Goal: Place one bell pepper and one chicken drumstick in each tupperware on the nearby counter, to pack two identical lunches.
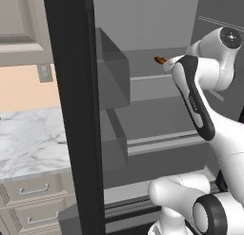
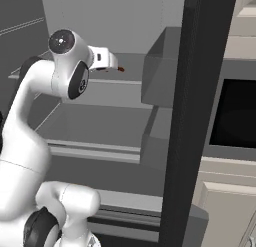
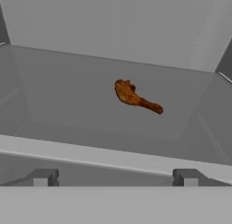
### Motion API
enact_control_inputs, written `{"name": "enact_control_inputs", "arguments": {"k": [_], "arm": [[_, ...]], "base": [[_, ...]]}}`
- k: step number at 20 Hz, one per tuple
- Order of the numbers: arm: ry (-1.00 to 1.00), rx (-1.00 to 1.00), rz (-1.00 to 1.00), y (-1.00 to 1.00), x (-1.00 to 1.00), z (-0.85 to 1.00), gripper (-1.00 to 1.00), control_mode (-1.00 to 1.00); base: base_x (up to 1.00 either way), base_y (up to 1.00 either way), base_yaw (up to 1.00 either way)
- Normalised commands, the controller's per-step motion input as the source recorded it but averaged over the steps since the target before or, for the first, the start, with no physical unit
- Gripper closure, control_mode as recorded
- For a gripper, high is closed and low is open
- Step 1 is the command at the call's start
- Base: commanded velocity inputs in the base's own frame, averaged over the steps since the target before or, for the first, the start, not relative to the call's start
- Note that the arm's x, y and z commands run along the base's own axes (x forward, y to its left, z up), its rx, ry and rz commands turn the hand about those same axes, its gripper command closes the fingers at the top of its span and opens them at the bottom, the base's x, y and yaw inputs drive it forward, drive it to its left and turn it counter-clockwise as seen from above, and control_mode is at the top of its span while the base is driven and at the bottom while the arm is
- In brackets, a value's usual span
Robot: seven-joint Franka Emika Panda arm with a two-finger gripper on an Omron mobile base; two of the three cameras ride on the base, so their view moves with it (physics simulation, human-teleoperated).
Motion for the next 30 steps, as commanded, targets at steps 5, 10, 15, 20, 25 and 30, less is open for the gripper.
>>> {"name": "enact_control_inputs", "arguments": {"k": [5,10,15,20,25,30], "arm": [[0.04,0.0,0.01,-0.19,0.27,0.0,-1.0,-1.0],[0.11,0.0,0.05,-0.02,0.32,0.0,-1.0,-1.0],[0.04,0.0,0.07,0.0,0.34,0.0,-1.0,-1.0],[0.02,0.0,0.03,0.0,0.37,-0.05,-1.0,-1.0],[0.03,0.0,0.0,-0.06,0.47,-0.06,-1.0,-1.0],[0.05,0.0,0.0,-0.02,0.43,-0.17,-1.0,-1.0]], "base": [[0.0,0.0,0.0],[0.0,0.0,0.0],[0.0,0.0,0.0],[0.0,0.0,0.0],[0.0,0.0,0.0],[0.0,0.0,0.0]]}}
